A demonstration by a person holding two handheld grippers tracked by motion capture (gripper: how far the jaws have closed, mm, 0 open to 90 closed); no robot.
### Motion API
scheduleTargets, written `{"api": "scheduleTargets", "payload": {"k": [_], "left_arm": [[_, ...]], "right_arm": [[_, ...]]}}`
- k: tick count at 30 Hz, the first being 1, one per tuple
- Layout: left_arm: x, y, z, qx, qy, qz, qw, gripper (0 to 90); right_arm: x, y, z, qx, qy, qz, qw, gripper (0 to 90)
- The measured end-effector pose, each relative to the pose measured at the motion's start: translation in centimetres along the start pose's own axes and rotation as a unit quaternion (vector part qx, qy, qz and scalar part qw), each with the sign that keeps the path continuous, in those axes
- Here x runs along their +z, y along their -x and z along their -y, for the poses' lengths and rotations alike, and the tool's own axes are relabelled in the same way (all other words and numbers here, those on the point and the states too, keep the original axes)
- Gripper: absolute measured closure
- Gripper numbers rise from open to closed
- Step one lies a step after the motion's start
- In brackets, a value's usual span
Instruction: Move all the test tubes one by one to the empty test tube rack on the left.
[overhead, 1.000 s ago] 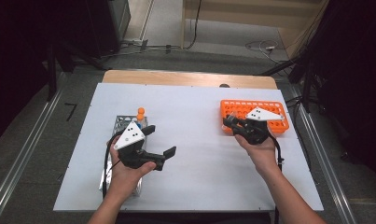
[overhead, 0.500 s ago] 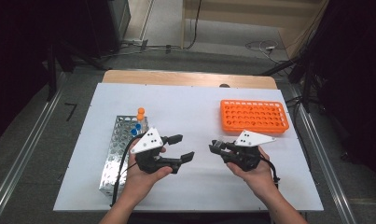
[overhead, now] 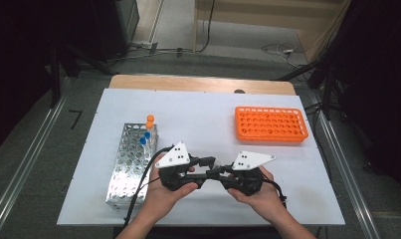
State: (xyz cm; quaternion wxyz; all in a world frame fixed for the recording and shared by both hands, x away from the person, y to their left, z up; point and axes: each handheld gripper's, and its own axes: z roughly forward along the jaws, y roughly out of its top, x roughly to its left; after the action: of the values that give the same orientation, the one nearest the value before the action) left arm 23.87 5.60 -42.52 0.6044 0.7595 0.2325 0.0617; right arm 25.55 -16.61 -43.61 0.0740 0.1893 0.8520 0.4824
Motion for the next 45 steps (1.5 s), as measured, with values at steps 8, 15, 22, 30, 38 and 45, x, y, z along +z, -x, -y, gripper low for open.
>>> {"api": "scheduleTargets", "payload": {"k": [8, 15, 22, 30, 38, 45], "left_arm": [[0.0, -0.1, 0.2, 0.019, -0.013, -0.01, 0.9997, 75.7], [-1.0, 0.5, 0.0, 0.032, 0.002, -0.039, 0.9987, 76.6], [-4.0, -0.7, 0.1, 0.014, 0.023, -0.083, 0.9962, 76.6], [-7.7, -2.7, 1.1, -0.007, 0.038, -0.137, 0.9897, 76.6], [-10.9, -4.3, 1.2, -0.013, 0.052, -0.184, 0.9815, 76.6], [-12.9, -4.8, 1.8, -0.018, 0.059, -0.218, 0.974, 76.6]], "right_arm": [[0.7, -0.5, 0.0, 0.004, -0.007, -0.025, 0.9997, 73.4], [0.3, -0.5, 0.0, 0.004, 0.004, -0.043, 0.9991, 60.0], [-1.4, 1.4, 1.1, 0.006, 0.019, -0.009, 0.9998, 17.2], [-4.2, 6.3, 3.4, 0.038, 0.039, 0.03, 0.998, 0.0], [-6.2, 9.5, 4.8, 0.055, 0.045, 0.071, 0.995, 0.0], [-7.3, 11.4, 5.7, 0.077, 0.053, 0.094, 0.9912, 0.0]]}}
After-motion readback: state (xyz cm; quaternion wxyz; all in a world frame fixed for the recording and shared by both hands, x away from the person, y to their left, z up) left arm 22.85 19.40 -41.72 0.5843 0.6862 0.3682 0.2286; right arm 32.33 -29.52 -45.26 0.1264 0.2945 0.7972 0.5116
